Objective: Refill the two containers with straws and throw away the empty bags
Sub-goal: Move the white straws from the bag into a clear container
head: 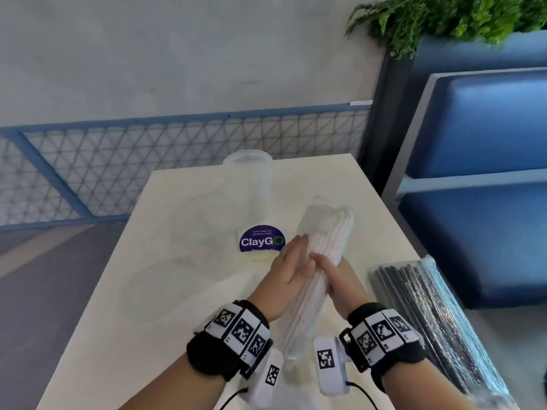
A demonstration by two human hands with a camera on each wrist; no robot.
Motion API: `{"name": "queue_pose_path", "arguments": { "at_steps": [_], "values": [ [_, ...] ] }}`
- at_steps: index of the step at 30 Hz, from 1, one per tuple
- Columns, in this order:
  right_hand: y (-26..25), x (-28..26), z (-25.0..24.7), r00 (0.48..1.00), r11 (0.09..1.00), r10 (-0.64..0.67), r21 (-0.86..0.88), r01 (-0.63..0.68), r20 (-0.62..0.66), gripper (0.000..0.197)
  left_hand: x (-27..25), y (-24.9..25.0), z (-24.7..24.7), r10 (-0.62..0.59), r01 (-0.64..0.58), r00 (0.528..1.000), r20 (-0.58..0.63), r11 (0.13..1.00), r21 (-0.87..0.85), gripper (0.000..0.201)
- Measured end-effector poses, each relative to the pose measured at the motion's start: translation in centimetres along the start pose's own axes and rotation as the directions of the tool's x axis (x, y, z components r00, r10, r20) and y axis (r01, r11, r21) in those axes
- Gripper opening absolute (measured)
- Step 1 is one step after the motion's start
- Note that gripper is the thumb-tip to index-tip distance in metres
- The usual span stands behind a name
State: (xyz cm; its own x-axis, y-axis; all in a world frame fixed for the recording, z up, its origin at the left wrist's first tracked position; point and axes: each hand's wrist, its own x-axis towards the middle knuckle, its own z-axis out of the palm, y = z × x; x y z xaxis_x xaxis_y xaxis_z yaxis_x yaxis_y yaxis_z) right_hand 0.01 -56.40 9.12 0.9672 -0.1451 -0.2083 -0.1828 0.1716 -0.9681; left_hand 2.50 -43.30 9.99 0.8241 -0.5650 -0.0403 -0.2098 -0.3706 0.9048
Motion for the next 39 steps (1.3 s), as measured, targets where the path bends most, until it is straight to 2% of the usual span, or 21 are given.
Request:
{"name": "queue_pose_path", "arguments": {
  "at_steps": [2,4,6,9,12,15,17,19,22,24,26,29,32,39],
  "values": [
    [0.3,0.4,0.4,1.0,0.999,0.018,0.045,-0.017,-0.011,0.039,-0.2,-0.8,-1.2,0.013,-0.002,0.991,-0.133,0.997,0.076,0.061],
    [0.6,0.7,1.0,1.0,0.998,0.016,0.056,-0.016,0.0,0.034,-0.5,-1.4,-2.5,-0.049,0.066,0.974,-0.219,0.996,0.068,0.07],
    [0.5,0.7,1.5,1.0,0.998,0.016,0.052,-0.017,0.025,0.028,-1.2,-1.9,-3.8,-0.099,0.084,0.973,-0.209,0.993,-0.08,0.064],
    [0.0,0.7,2.0,0.994,0.996,0.012,0.087,-0.021,0.112,0.024,-2.9,-2.9,-5.8,-0.153,0.121,0.981,-0.116,0.962,-0.247,0.065],
    [0.1,0.8,3.1,0.983,0.994,0.047,0.089,-0.063,0.175,0.043,-4.3,-4.1,-7.6,-0.212,0.17,0.971,-0.106,0.934,-0.314,0.063],
    [0.6,0.7,5.1,0.964,0.993,0.076,0.066,-0.095,0.253,0.065,-5.5,-4.5,-8.8,-0.239,0.152,0.959,-0.156,0.891,-0.428,0.063],
    [0.7,0.6,6.8,0.956,0.996,0.05,0.057,-0.07,0.29,0.058,-6.3,-5.0,-9.7,-0.263,0.129,0.937,-0.23,0.872,-0.472,0.072],
    [0.5,0.5,8.6,0.965,0.999,-0.05,0.0,0.052,0.256,0.046,-7.2,-5.7,-10.8,-0.288,0.113,0.907,-0.309,0.871,-0.479,0.073],
    [0.2,0.3,11.0,0.956,0.947,-0.291,-0.132,0.293,0.031,0.035,-8.5,-6.7,-12.5,-0.307,0.106,0.865,-0.398,0.885,-0.453,0.08],
    [0.1,0.1,12.4,0.938,0.935,-0.337,-0.146,0.324,-0.077,0.02,-9.1,-7.4,-13.3,-0.305,0.102,0.851,-0.427,0.894,-0.436,0.083],
    [0.3,0.0,13.6,0.943,0.937,-0.316,-0.192,0.292,-0.107,0.011,-9.5,-7.9,-13.9,-0.312,0.101,0.84,-0.444,0.893,-0.438,0.082],
    [0.6,-0.3,14.9,0.958,0.93,-0.278,-0.27,0.25,-0.069,0.011,-9.9,-8.7,-14.3,-0.321,0.091,0.831,-0.454,0.884,-0.458,0.083],
    [0.9,-0.6,15.6,0.98,0.954,-0.198,-0.233,0.187,-0.026,0.004,-10.1,-9.3,-14.6,-0.325,0.1,0.832,-0.45,0.885,-0.454,0.084],
    [-0.3,-1.0,15.3,0.993,0.976,-0.075,-0.195,0.093,0.096,0.015,-9.7,-10.1,-14.7,-0.325,0.092,0.823,-0.465,0.886,-0.455,0.079]
  ]
}}
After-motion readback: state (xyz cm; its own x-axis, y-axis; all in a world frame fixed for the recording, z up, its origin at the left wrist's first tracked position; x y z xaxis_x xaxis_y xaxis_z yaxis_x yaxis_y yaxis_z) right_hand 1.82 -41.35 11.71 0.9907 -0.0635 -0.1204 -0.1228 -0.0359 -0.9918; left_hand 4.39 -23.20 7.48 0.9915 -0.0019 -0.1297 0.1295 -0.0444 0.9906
